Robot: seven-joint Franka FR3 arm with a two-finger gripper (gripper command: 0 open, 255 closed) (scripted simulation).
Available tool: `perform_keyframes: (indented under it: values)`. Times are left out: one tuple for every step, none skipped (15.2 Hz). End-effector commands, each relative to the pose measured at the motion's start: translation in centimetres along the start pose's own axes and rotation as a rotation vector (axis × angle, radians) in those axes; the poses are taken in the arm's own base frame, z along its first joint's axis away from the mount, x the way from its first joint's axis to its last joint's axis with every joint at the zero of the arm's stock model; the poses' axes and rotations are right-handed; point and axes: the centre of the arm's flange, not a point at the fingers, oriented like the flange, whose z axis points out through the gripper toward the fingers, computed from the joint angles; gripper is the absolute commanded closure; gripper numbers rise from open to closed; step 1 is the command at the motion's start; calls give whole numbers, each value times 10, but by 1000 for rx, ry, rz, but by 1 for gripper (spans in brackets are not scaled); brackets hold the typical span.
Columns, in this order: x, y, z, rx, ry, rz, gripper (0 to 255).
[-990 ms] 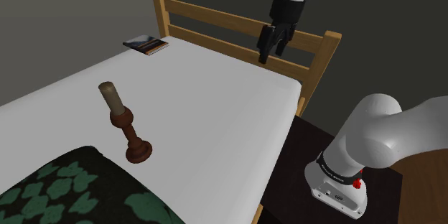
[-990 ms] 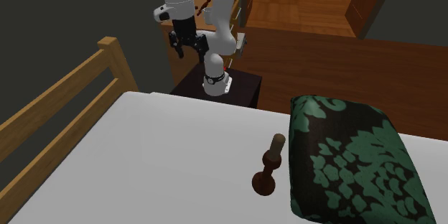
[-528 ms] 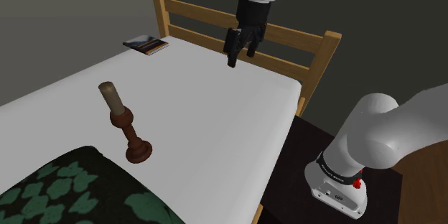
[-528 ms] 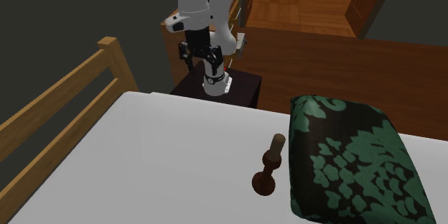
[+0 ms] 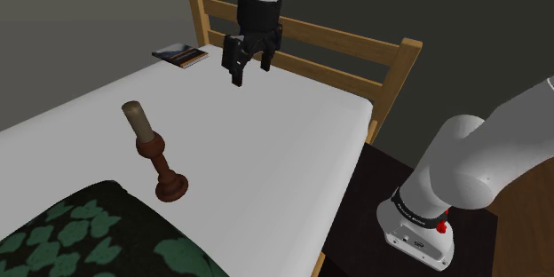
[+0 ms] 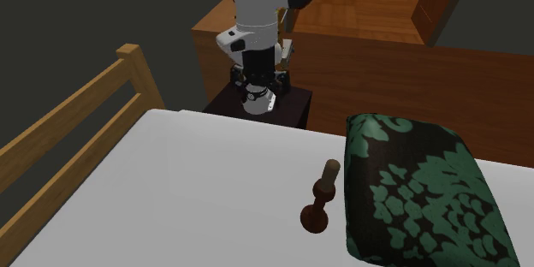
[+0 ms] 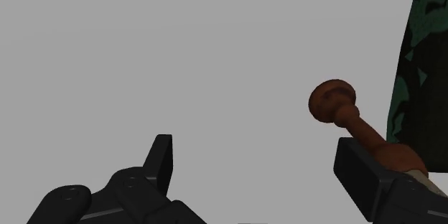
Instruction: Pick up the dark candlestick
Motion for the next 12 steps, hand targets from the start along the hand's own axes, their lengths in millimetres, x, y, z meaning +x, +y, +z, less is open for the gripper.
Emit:
perform_keyframes:
  values:
    - [13,-21,3,-2,11,-19,0]
    - [20,-32,3,-4,16,-29,0]
    - [26,-43,4,-5,21,-38,0]
    - [33,-54,5,-7,26,-48,0]
    - [39,-65,5,-8,31,-58,0]
    - [45,-77,6,-10,37,-67,0]
    - [52,-88,6,-12,42,-77,0]
    - [58,-99,7,-13,47,-86,0]
    - [64,-111,7,-15,52,-96,0]
    - [69,-122,8,-16,57,-106,0]
    - [75,-134,8,-18,63,-115,0]
    - [81,-146,9,-20,68,-125,0]
